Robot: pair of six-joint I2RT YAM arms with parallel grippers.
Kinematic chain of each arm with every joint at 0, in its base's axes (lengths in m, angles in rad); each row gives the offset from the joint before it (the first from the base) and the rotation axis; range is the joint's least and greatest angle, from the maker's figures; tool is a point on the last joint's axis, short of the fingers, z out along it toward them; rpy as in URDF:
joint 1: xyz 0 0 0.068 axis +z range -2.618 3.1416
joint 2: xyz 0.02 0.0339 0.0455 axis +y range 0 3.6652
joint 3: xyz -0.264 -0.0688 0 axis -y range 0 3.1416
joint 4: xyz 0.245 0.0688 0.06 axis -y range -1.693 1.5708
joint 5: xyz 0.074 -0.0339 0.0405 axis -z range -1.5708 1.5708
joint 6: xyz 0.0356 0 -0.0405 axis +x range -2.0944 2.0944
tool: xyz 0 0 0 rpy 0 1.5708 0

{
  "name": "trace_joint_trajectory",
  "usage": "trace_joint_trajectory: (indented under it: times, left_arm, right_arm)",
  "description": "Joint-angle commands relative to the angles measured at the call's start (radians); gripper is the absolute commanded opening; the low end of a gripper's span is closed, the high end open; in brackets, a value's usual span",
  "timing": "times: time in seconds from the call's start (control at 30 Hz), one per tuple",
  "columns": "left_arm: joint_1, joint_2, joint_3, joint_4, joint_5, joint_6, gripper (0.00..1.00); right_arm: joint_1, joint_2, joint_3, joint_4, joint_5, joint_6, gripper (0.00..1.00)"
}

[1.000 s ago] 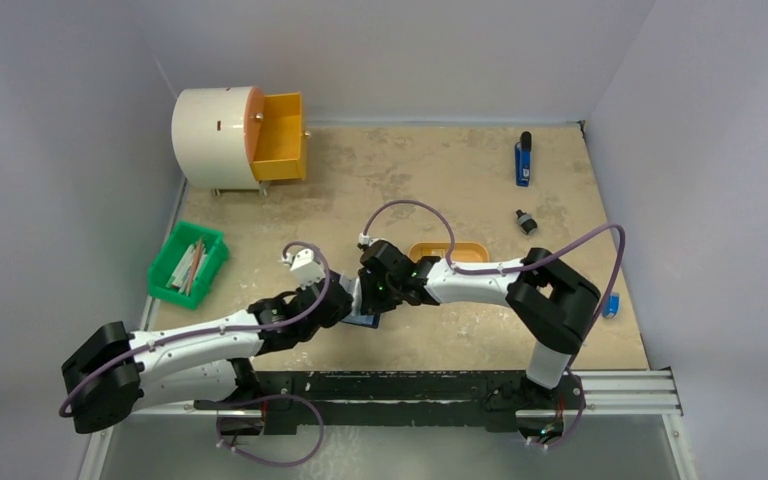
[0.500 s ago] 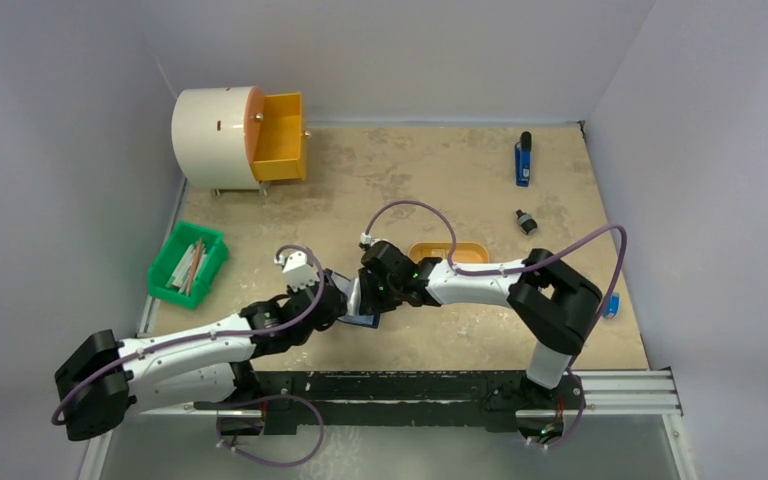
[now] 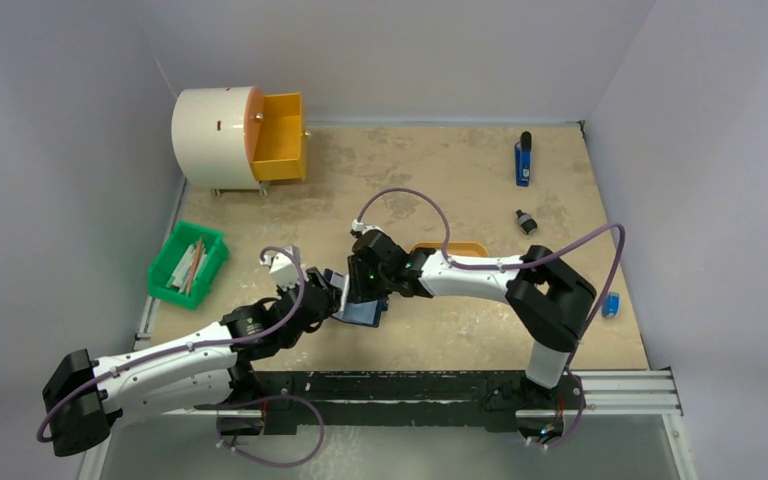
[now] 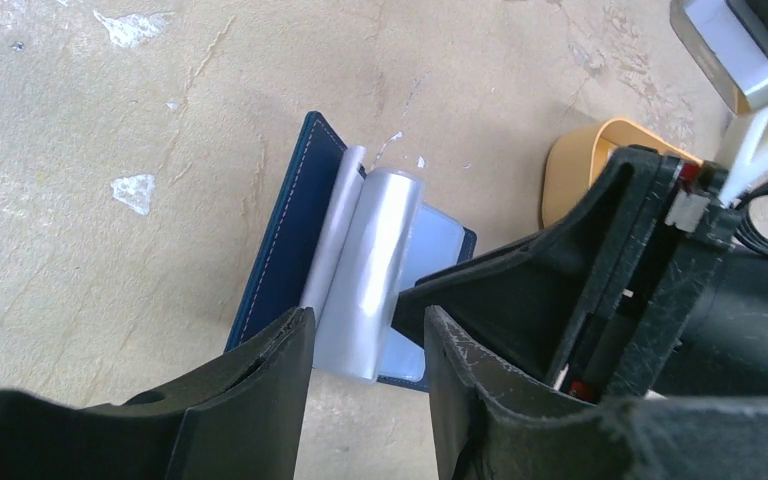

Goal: Put the credit cards into the card holder
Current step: Open the card holder at the center of the board.

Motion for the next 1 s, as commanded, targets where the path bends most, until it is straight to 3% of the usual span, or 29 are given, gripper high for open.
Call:
trace_joint_trajectory:
  times: [0.0, 0.43, 0.97]
  left_arm:
    - [0.002, -0.006, 0.005, 0.005, -0.018, 0.015, 0.44]
    - [0.002, -0.053, -0.004, 0.012, -0.008, 0.018, 0.39]
    - [0.002, 0.067, -0.018, 0.199, 0.066, 0.051, 0.26]
  right_arm:
    - [-0.006, 0.042, 0.063, -0.022, 0.010, -0.006, 0.34]
    - [-0.043, 0.140, 0.148, 0.036, -0.069, 0.023, 0.33]
    - [-0.052, 0.249, 0.211, 0.038, -0.135, 0.027, 0.34]
